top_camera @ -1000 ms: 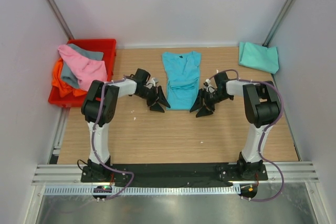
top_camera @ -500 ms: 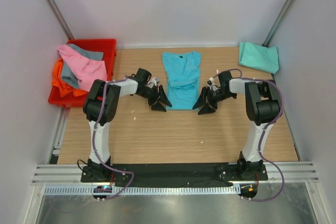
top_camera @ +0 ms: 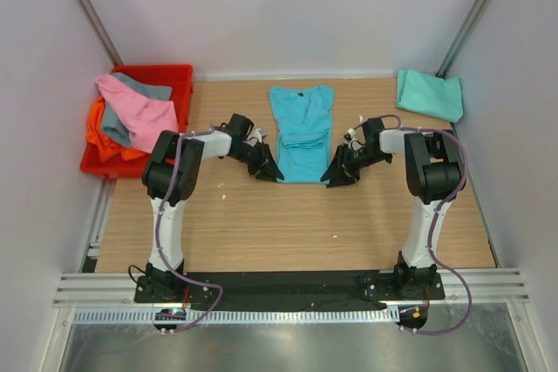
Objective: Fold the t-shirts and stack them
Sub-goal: Fold the tshirt
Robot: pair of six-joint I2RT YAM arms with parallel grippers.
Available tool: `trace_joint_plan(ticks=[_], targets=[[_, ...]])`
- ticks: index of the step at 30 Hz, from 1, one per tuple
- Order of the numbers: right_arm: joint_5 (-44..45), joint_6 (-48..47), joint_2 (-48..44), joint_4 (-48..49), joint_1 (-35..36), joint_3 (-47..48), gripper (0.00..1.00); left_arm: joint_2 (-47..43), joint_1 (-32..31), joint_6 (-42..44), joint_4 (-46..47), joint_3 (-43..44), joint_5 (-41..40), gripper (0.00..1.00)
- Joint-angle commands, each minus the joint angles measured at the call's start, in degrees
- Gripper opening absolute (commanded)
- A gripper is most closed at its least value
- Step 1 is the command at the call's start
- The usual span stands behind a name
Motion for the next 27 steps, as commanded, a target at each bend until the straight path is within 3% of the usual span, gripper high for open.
trace_joint_plan(ticks=[1, 2, 3, 5, 10, 15, 27], targets=[[5.2, -1.0, 1.0, 3.8, -0.1, 0.2, 0.39, 1.3, -0.3, 0.4, 1.6, 0.5, -1.7, 0.22], [4.9, -0.4, 1.0, 4.4, -0.2, 0.1, 0.32, 1.2, -0.4, 0.3, 1.9, 0.4, -1.7, 0.17], [4.9, -0.3, 0.6, 4.7, -0.1, 0.0, 0.29, 1.1, -0.3, 0.3, 2.3, 0.2, -1.6, 0.05], [4.9, -0.4, -0.3, 5.1, -0.4, 0.0, 0.23, -0.4, -0.3, 0.3, 2.7, -0.4, -1.7, 0.00], [6.0, -1.3, -5.7, 5.2, -1.1, -1.3, 0.18, -5.3, -0.3, -0.1, 4.8, -1.4, -1.0, 0.00], [6.1, -1.3, -13.4, 5.3, -1.4, -3.3, 0.02, -11.9, -0.5, 0.8, 5.5, -1.8, -0.6, 0.00], [6.6, -0.5, -31.9, 3.5, -1.4, -5.4, 0.01, -27.1, -2.1, 2.5, 5.6, -6.3, -2.5, 0.00]])
